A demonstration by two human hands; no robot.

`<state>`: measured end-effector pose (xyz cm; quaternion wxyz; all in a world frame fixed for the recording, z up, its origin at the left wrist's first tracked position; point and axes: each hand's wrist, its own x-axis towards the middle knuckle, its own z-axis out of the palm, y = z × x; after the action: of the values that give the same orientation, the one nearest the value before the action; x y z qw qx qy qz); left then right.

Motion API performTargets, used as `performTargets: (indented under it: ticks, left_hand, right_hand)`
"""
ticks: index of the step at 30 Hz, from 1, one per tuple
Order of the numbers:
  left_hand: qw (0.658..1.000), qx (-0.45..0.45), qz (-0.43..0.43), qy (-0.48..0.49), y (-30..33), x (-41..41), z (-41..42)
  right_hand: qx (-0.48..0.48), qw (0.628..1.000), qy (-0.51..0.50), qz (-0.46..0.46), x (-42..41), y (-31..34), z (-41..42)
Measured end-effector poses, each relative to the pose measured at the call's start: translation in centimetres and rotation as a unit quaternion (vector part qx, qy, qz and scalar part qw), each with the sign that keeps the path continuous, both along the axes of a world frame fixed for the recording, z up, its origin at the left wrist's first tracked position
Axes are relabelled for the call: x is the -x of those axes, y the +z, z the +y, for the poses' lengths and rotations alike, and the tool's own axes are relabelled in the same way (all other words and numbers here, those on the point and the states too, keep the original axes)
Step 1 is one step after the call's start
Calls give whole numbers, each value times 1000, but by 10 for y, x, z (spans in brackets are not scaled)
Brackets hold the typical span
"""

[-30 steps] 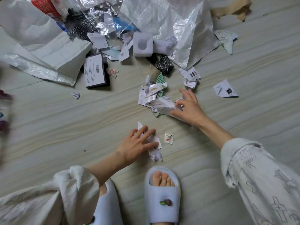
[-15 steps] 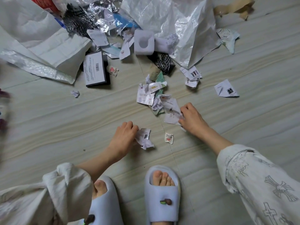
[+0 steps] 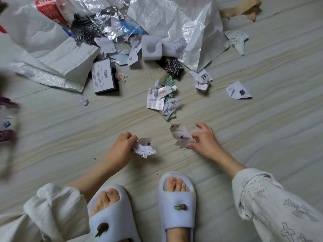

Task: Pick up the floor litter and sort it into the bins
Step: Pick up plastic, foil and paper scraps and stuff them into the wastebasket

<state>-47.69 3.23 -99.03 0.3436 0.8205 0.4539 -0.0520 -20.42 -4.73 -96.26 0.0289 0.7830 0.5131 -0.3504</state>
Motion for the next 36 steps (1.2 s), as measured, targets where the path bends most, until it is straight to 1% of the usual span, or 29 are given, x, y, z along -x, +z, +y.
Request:
performTargets:
  ticks: [5, 14, 16, 19, 23, 28, 31, 36]
  left_hand:
    - [1000, -1, 4, 13, 6, 10, -2]
    - [1000, 6, 14, 17, 7, 9, 3]
    - [1000, 11, 18, 22, 8, 8, 2]
    - [999, 11, 18, 30, 9, 6, 2]
    - [999, 5, 15, 33, 14, 7, 2]
    - [999, -9, -1, 35, 21, 5, 14]
    - [999, -18, -4, 45, 23, 1, 26]
    - [997, -33, -23, 70, 27, -15, 48]
  right_hand:
    - [-3, 999, -35, -29, 5, -6, -16]
    - [-3, 999, -46, 1, 3, 0, -9]
    - [10, 999, -35, 26, 2, 8, -10]
    - [40, 996, 40, 64, 4, 14, -7]
    - [58, 991, 59, 103, 23, 9, 2]
    - [56, 987, 151, 10, 32, -7, 14]
    - [48, 986, 158, -8, 31, -14, 18]
    - [20, 990, 140, -2, 27, -17, 13]
